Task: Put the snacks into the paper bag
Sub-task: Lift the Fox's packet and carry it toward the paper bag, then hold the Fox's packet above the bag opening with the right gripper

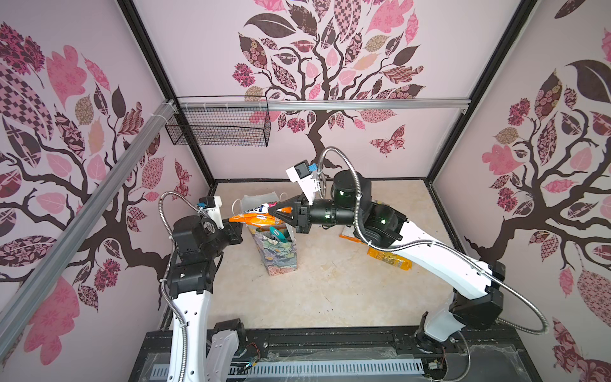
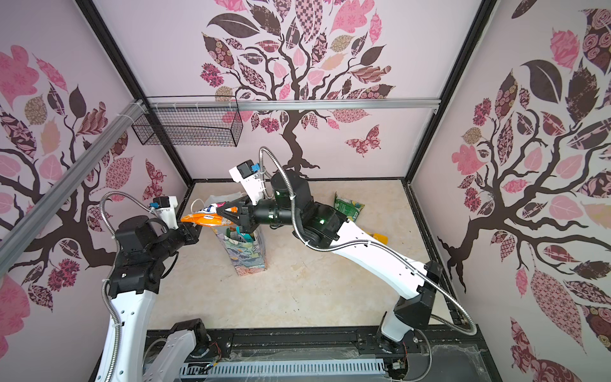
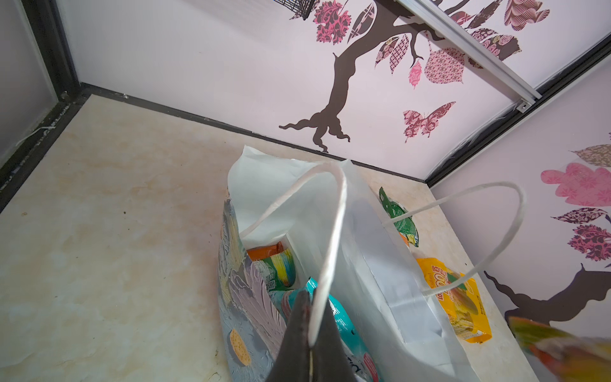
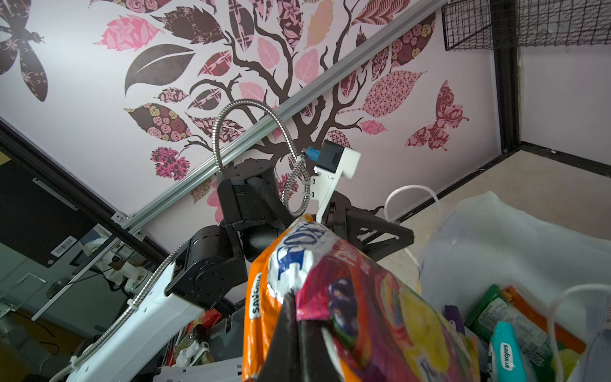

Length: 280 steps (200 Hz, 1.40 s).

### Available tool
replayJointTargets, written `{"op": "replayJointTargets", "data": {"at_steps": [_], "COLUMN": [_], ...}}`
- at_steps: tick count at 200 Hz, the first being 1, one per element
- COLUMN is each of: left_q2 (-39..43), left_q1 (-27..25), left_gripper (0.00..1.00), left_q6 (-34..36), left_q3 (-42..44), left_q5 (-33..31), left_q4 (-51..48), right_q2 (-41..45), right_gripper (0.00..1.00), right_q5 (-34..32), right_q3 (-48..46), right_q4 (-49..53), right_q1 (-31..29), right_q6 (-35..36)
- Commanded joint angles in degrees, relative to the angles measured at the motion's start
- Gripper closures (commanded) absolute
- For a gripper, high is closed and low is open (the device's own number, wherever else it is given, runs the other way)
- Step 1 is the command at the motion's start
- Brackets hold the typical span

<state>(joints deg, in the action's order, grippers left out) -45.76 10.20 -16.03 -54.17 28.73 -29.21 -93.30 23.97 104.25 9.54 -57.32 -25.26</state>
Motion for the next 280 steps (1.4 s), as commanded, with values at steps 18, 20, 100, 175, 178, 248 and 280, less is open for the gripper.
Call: {"op": "replayJointTargets", "data": {"at_steps": [18,20,100,175,178,248,280], "left_q2": [1.2,1.1,1.1,1.2,1.2,1.2,1.3], "left_q1": [-0.2,-0.1,-0.1,-0.1,-0.1,-0.1,-0.1], "left_gripper": [1.00,1.00,1.00,1.00,1.00,1.00,1.00], "left_q6": [0.8,0.9,0.9,1.2,1.2,1.3,1.4], "left_q3": [0.5,0.5,0.4,0.4,0.4,0.4,0.4], "left_q5": [0.2,0.2,0.1,-0.2,-0.2,-0.3,-0.4], "left_q4": [2.9,2.9,2.8,2.5,2.5,2.4,2.3], "right_q2": [-5.0,-5.4,-9.0,-11.1,-11.1,-15.1,-15.5], "right_gripper": [1.00,1.00,1.00,1.00,1.00,1.00,1.00], "right_q5": [-0.1,-0.1,-3.1,-9.5,-9.9,-14.2,-18.7], "right_q3": [5.2,5.5,4.5,3.3,3.4,7.2,8.2], "right_q4": [-7.6,-7.6,-11.0,-10.7,-10.4,-2.7,0.1], "right_q1": [0.1,0.2,0.1,0.2,0.1,1.4,1.5], "right_q6": [-4.3,-4.4,-6.9,-6.1,-5.8,-2.6,0.4]}}
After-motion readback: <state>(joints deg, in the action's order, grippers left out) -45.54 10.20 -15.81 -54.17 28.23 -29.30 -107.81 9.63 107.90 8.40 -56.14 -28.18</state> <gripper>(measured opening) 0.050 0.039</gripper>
